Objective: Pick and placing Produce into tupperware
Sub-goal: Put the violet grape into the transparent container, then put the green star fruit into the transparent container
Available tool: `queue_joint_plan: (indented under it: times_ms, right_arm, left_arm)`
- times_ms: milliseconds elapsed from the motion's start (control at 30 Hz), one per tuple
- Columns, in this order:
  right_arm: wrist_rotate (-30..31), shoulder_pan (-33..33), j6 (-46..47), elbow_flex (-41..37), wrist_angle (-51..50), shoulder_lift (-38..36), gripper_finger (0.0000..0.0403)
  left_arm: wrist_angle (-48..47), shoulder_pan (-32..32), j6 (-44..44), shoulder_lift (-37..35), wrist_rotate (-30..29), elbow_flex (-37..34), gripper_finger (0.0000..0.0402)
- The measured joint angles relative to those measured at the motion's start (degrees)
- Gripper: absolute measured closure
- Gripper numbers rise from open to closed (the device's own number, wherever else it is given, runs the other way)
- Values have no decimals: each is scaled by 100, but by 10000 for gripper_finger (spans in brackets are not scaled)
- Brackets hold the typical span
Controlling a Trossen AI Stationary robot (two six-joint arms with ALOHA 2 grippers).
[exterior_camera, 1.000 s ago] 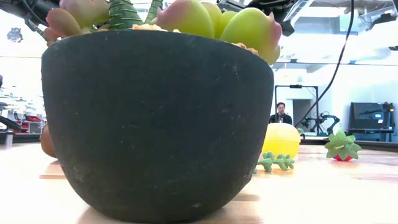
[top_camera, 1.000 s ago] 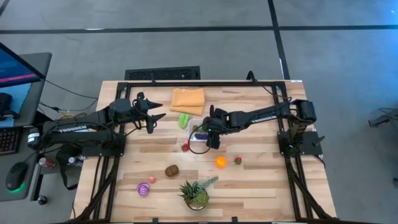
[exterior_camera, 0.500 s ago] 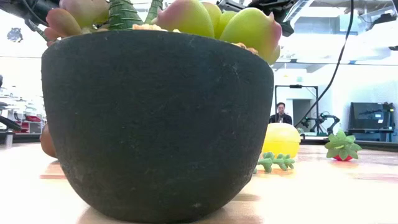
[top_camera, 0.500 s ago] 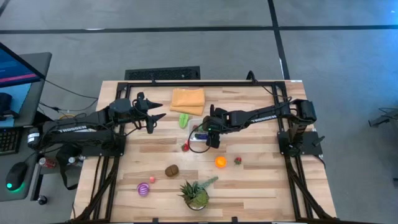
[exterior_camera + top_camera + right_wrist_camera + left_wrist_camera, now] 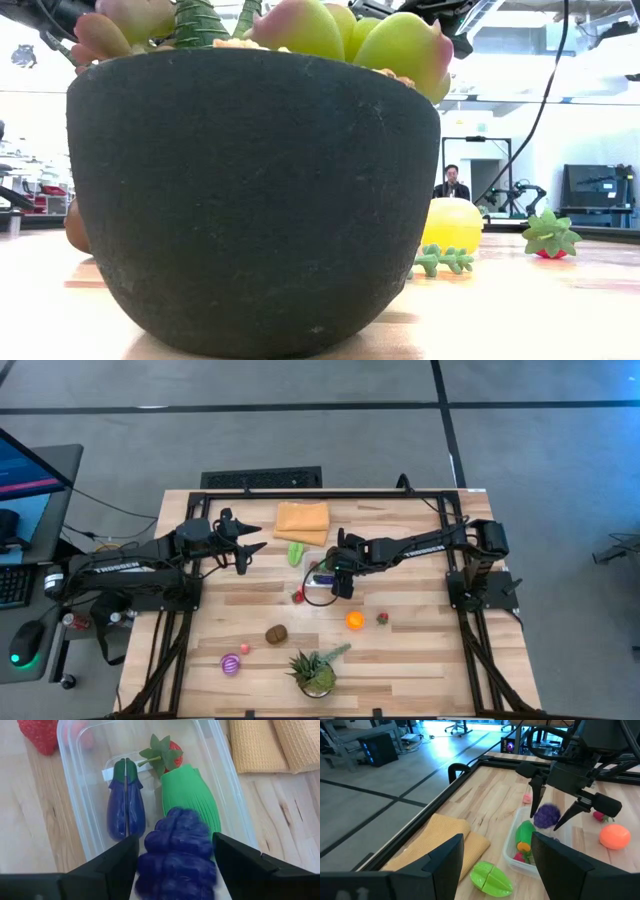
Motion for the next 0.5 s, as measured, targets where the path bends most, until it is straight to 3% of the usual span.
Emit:
queue_joint_plan:
  times_ms: [500]
  right_arm:
    - [-13, 8, -4, 0, -26, -8, 136]
  left_arm:
    - [0, 0, 30, 0, -1, 0, 178]
